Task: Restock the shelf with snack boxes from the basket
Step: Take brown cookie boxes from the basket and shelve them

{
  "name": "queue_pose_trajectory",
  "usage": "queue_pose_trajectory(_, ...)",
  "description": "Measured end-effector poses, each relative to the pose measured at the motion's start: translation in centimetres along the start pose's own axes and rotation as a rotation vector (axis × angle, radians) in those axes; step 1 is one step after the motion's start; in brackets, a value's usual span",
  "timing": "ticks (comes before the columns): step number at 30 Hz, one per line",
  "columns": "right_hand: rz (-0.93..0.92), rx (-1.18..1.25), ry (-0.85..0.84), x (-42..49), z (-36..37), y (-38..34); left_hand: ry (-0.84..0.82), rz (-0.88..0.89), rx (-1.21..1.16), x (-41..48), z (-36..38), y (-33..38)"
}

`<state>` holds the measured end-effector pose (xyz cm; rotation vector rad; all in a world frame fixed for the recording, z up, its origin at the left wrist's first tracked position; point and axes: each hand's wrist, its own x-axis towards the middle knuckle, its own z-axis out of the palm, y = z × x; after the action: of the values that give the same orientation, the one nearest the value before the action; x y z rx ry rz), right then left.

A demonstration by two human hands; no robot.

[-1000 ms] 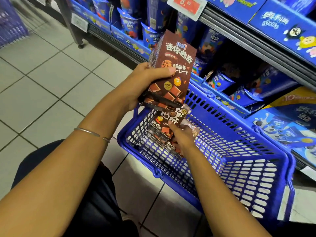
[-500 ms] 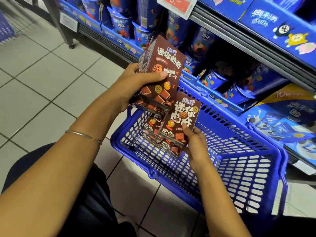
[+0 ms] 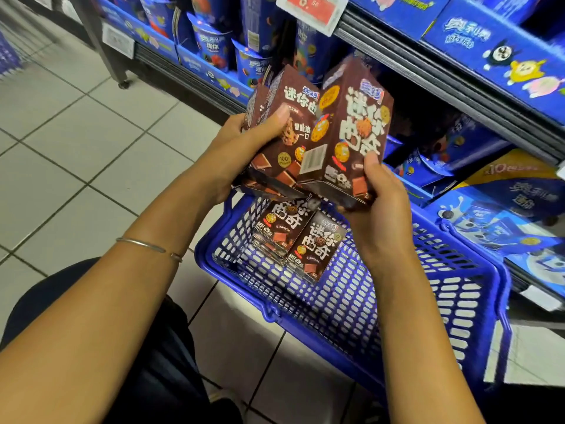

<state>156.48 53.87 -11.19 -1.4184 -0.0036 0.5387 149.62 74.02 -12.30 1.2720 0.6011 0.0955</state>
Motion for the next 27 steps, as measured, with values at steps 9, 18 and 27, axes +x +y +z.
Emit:
queue_pose_trajectory(9,0.112,-0.113,-0.068,-0.8,4.2,0.2,-0.001,0.04,0.051,0.2,1.4,-0.5)
queue_pose_trajectory(18,0.145,-0.08,0.006,0.6,2.6,-0.3,0.008,0.001,-0.328,-0.4,1.2,-0.3)
queue_pose_trajectory(27,0.43,-0.404,0.208,4.1,0.9,11.4,0.083,0.0,-0.375,-0.4,0.8,-0.3)
